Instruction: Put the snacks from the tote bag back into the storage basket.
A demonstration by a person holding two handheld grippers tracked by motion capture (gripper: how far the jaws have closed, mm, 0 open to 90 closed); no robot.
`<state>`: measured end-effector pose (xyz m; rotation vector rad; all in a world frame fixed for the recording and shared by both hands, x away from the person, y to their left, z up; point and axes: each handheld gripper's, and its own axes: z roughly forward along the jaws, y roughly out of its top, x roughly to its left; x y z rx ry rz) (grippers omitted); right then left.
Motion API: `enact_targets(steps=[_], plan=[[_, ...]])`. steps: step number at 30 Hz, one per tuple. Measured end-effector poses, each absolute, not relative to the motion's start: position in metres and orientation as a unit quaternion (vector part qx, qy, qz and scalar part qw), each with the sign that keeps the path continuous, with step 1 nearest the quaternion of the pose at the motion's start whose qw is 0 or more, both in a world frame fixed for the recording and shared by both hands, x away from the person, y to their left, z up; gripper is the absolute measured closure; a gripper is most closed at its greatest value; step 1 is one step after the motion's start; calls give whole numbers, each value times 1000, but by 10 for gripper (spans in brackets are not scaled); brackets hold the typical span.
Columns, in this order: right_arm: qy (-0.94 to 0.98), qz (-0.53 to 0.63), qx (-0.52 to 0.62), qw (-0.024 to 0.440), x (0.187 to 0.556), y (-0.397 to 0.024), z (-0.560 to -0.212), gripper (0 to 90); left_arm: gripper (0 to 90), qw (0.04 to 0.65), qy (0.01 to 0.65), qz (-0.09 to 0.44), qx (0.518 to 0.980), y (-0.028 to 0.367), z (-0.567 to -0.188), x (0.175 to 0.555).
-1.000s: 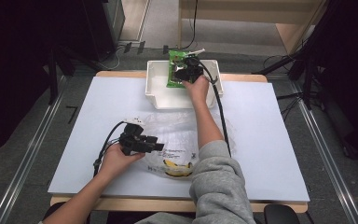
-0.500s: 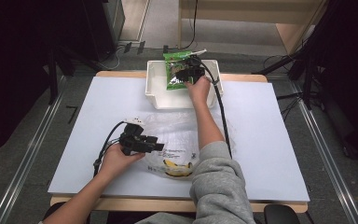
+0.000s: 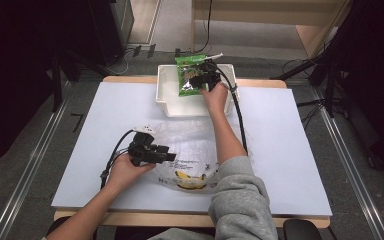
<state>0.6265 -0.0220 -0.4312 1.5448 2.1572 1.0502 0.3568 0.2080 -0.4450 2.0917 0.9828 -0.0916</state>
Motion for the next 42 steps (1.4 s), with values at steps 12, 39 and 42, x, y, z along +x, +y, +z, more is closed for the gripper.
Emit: enact_targets(steps=[12, 39, 42], plan=[[758, 365, 522, 142, 611, -33, -415, 285, 482, 401, 391, -34, 828, 209, -445, 358], [787, 411, 450, 94, 551, -55, -394, 296, 474, 395, 393, -31, 830, 210, -445, 359], [791, 411, 444, 94, 543, -56, -392, 296, 474, 393, 393, -30, 831, 210, -446, 360]])
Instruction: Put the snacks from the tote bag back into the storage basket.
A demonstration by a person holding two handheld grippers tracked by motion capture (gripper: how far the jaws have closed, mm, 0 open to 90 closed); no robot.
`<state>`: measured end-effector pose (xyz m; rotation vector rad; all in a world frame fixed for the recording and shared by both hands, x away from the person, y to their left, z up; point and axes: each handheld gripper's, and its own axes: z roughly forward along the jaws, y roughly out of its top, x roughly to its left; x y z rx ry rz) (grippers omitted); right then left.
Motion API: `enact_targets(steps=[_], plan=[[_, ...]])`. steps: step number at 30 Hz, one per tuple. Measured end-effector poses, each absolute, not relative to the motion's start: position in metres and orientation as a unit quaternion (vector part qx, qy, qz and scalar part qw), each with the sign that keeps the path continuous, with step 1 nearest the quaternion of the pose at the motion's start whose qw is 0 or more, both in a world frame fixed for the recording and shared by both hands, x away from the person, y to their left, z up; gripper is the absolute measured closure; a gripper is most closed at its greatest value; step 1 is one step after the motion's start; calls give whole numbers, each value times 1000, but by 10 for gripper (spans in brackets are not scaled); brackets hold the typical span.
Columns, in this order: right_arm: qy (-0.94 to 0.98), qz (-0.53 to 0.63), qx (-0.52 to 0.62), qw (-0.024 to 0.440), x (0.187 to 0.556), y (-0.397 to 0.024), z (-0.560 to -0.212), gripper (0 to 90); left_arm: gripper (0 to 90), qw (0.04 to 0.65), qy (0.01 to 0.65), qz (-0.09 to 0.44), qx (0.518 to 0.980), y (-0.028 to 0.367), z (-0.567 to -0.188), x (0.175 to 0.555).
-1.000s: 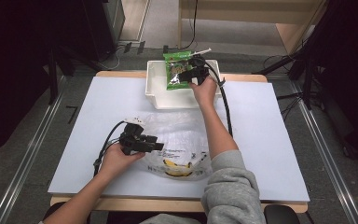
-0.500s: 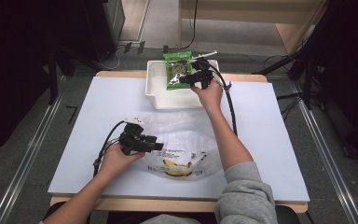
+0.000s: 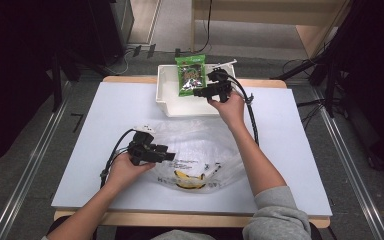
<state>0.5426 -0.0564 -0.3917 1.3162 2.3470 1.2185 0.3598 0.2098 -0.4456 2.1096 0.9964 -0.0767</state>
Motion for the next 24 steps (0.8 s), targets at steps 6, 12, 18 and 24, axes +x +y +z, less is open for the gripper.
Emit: enact_targets(steps=[6, 12, 18, 24], plan=[[794, 418, 433, 91, 524, -59, -388, 291, 474, 392, 394, -29, 831, 211, -445, 361], [797, 417, 428, 87, 507, -64, -388, 287, 473, 396, 394, -35, 829, 210, -445, 361], [801, 418, 419, 91, 486, -72, -392, 284, 472, 393, 395, -36, 829, 209, -446, 362], [803, 425, 411, 79, 472, -80, -396, 283, 472, 390, 396, -36, 830, 209, -447, 362]])
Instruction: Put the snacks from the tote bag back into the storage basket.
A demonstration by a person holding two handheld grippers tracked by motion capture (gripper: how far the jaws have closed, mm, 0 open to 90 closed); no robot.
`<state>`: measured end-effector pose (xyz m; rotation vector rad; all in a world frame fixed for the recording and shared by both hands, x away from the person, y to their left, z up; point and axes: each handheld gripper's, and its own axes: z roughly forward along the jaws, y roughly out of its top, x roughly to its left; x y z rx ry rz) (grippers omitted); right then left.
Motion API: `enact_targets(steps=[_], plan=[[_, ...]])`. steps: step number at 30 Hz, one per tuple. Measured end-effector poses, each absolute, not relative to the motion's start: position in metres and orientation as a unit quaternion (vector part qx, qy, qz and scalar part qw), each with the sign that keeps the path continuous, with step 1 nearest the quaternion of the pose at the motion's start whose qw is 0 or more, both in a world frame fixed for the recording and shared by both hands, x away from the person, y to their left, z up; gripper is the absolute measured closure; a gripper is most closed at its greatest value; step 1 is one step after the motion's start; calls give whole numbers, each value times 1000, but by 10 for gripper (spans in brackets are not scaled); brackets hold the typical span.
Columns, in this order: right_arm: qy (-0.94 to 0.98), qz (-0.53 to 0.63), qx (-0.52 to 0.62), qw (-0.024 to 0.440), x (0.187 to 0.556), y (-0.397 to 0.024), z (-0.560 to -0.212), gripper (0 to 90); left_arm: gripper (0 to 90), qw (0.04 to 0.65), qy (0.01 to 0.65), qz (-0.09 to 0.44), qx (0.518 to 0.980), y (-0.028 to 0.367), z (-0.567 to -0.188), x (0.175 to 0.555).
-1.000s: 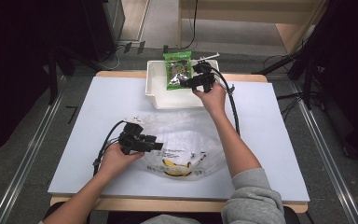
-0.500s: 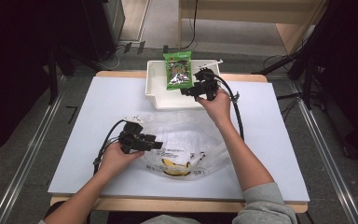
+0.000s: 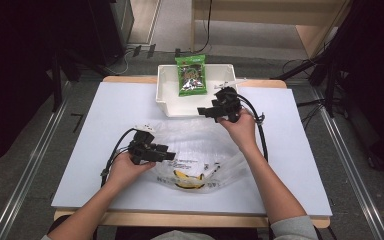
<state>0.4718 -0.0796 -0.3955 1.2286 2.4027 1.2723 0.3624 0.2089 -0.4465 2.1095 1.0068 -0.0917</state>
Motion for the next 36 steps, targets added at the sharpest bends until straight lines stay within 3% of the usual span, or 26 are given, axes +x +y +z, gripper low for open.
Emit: enact_targets(steps=[36], plan=[[821, 437, 362, 64, 402, -74, -408, 286, 473, 386, 393, -35, 834, 205, -447, 364]])
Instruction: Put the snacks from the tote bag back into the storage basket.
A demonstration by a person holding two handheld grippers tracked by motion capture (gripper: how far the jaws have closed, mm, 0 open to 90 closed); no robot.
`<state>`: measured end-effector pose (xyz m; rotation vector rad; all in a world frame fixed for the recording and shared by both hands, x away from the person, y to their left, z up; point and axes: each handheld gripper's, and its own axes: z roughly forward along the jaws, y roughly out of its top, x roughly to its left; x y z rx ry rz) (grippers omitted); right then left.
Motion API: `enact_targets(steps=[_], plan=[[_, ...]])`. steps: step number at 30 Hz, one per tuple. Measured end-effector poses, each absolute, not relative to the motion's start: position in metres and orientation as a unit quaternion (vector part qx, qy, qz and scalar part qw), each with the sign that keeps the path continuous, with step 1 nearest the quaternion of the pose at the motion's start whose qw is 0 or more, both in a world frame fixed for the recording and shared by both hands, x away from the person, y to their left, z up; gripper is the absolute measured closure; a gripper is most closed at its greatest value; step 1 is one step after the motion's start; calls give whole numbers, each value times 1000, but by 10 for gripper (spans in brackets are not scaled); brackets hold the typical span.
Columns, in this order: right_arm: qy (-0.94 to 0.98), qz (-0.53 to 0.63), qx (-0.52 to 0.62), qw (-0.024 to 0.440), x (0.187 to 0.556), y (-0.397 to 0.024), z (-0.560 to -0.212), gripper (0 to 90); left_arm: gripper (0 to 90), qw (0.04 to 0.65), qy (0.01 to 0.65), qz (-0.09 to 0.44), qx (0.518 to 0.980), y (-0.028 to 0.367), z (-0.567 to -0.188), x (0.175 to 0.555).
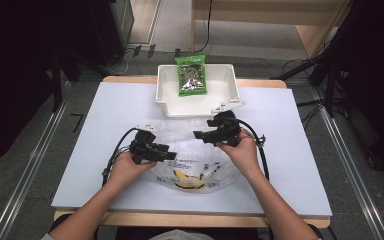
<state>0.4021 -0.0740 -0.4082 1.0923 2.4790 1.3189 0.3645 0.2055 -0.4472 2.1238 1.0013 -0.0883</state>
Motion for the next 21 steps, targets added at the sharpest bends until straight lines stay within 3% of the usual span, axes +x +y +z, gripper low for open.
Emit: enact_targets(steps=[21], plan=[[832, 432, 343, 53, 364, -76, -424, 287, 471, 386, 392, -32, 835, 208, -446, 363]])
